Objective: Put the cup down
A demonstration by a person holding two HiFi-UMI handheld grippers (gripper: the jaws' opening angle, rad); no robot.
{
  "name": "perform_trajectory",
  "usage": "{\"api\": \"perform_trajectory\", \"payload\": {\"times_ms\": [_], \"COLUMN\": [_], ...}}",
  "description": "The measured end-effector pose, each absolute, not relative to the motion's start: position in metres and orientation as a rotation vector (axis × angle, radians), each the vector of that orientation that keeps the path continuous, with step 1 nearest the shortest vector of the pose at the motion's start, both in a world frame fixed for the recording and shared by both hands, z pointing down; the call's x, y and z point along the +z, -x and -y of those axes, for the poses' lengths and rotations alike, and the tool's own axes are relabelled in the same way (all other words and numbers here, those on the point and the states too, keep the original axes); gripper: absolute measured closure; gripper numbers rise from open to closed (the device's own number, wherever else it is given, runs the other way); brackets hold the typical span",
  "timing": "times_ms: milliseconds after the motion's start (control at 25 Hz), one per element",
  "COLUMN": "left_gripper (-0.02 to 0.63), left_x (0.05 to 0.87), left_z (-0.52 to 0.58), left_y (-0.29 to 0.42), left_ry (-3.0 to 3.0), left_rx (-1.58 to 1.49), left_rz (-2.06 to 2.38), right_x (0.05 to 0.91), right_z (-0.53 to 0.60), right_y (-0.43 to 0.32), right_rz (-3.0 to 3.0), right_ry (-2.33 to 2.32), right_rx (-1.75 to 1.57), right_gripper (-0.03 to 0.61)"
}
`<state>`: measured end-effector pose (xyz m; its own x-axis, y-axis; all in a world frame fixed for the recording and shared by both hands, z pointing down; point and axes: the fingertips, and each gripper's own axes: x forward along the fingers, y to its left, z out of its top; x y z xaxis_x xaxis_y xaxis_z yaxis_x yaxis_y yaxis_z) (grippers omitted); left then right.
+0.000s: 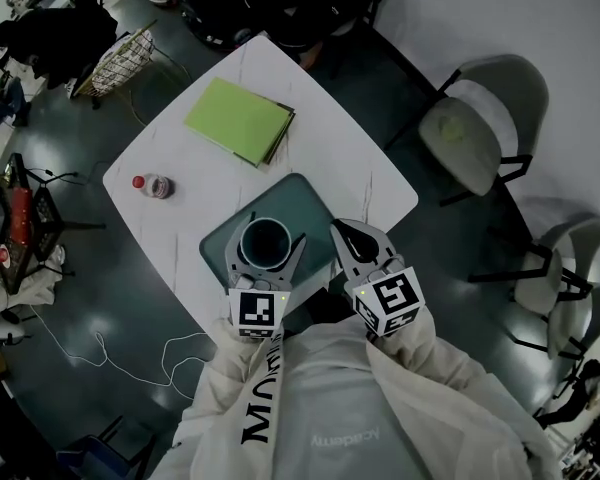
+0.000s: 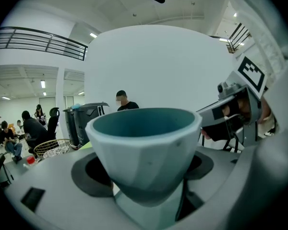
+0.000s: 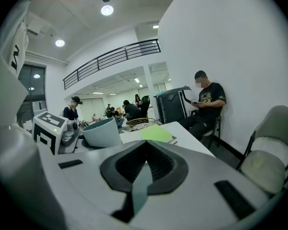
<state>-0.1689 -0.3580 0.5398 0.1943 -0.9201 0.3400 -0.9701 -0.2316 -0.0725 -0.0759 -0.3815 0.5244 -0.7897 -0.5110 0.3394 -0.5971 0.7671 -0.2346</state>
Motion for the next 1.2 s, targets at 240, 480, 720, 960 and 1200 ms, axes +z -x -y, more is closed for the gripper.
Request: {"api": "perform_trajectory", "payload": {"times_ms": [240, 480, 720, 960, 1200], "left_gripper": [0.216, 0.216, 0.216, 0.216, 0.216], "left_x": [0.556, 0.567, 0.584, 0.599, 0.618], "left_z": [0.374, 0.392, 0.402, 0.414, 0.426], "left_y": [0.169, 0.166, 0.165, 0.166, 0.163], "left_ry": [-2.282, -2.292, -2.306, -2.301, -2.297], "left_rx": [0.445, 0.445, 0.463, 0.438, 0.441], "left_rz": [1.83, 1.83, 1.817, 1.817, 1.797], "right_x": [0.535, 0.55, 0.571, 0.585, 0.602], "right_z": [0.397, 0.411, 0.419, 0.428, 0.436], "right_y": [0.083, 0.085, 0.089, 0.094, 0.097], "right_rz": [2.708, 2.699, 2.682, 2.673, 2.658], "right_ry": [-0.861, -0.881, -0.879, -0.866, -0.851], "right_rx": [0.466, 0.447, 0.437, 0.434, 0.436], "right_gripper": [0.574, 0.574, 0.574, 0.574, 0.574]}}
